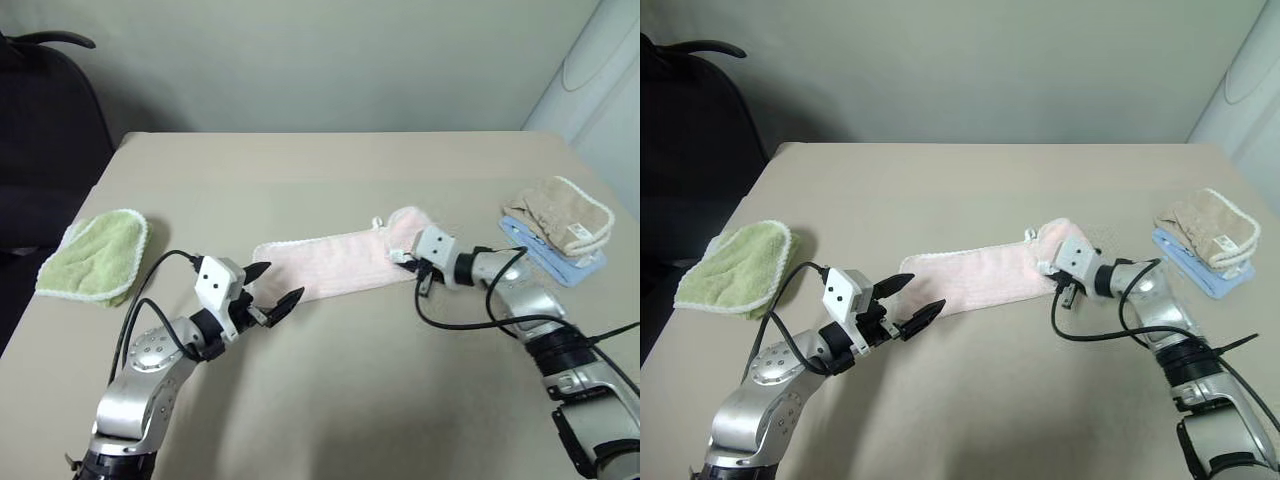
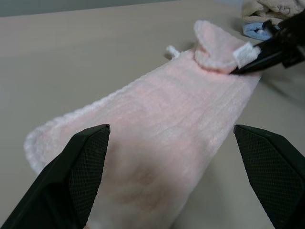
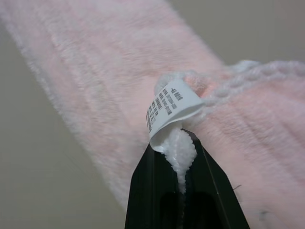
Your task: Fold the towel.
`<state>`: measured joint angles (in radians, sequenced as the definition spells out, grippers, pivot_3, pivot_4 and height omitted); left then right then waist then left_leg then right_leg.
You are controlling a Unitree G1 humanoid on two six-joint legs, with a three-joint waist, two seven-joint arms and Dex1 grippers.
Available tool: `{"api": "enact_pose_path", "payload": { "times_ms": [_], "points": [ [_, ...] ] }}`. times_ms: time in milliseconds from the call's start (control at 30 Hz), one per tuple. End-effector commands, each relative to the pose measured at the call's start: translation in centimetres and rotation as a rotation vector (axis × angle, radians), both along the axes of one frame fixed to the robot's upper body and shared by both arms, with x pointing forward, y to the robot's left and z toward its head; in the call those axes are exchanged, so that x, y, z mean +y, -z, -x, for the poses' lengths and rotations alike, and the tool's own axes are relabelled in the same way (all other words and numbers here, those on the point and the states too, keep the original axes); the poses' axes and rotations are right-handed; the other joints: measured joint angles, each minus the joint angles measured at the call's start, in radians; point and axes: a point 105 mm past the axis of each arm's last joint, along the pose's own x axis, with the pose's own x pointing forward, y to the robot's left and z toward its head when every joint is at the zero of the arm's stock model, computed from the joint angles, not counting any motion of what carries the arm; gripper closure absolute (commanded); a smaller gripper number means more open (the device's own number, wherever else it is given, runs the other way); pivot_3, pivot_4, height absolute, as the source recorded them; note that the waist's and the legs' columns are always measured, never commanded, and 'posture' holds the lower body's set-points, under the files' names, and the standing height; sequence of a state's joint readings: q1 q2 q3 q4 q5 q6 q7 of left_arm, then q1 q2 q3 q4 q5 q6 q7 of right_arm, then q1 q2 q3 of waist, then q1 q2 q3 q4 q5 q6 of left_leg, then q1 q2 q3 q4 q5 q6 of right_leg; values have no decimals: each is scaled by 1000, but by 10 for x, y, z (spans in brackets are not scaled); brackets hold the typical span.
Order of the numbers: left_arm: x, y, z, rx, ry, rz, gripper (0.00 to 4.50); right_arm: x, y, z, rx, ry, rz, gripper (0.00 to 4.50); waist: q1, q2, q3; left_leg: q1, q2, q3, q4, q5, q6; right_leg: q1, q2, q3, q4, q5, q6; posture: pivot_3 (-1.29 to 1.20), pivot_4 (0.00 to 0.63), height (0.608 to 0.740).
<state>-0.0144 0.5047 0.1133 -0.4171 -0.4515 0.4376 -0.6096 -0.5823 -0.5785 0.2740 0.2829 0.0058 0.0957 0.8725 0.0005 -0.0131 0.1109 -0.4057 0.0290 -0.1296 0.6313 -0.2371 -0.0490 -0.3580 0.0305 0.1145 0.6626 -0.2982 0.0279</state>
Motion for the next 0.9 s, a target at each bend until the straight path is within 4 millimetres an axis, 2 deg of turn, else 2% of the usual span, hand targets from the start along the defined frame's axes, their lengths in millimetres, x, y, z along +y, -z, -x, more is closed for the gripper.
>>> {"api": "enact_pose_path", "payload": {
  "times_ms": [33, 67, 200, 333, 500, 600, 867, 900],
  "points": [
    [-4, -11, 6, -40, 10, 17, 0, 1, -8, -1, -10, -15, -37, 3990, 0, 0, 0, 0, 0, 0, 0, 0, 0, 0, 0, 0, 0, 0, 0, 0, 150, 740],
    [-3, -11, 7, -39, 7, 20, 0, 0, -9, 0, 0, -15, -57, 3767, 0, 0, 0, 0, 0, 0, 0, 0, 0, 0, 0, 0, 0, 0, 0, 0, 150, 740],
    [-4, -9, 10, -30, -2, 32, 0, -4, -23, 4, 20, -16, -150, 2380, 2, 0, 0, 0, 0, 0, 0, 1, -2, 0, 0, 0, 0, 0, 0, 0, 150, 740],
    [-3, -7, 12, -13, -19, 67, 0, -16, -48, 7, 41, 31, -347, 1014, 4, 0, 0, -1, 0, 0, 0, 3, -5, 0, 0, 0, -1, 0, 0, 0, 150, 740],
    [1, -8, 15, 17, -50, 142, 0, -35, -71, 15, 109, 80, -560, 1014, 5, 0, 0, -1, 0, 1, 0, 3, -6, 0, 0, 0, -1, 0, 0, 0, 150, 740],
    [6, -5, 12, 52, -99, 205, 0, -49, -69, -4, 134, 228, -644, 1655, 5, 0, 0, 0, 0, 1, 0, 3, -6, 1, 0, 0, -1, 0, 0, 0, 150, 740],
    [17, -11, 12, 167, -199, 467, 0, -40, -1, -22, 203, 306, -439, 4425, 4, 0, 0, 2, 0, 1, -1, 3, -6, 2, 0, 0, 0, 0, 0, 0, 150, 740],
    [20, -11, 14, 190, -218, 516, 0, -39, 4, -22, 204, 302, -423, 4472, 5, 0, 0, 2, 0, 1, -1, 3, -6, 2, 0, 0, 0, 0, 0, 0, 150, 740]
  ]
}}
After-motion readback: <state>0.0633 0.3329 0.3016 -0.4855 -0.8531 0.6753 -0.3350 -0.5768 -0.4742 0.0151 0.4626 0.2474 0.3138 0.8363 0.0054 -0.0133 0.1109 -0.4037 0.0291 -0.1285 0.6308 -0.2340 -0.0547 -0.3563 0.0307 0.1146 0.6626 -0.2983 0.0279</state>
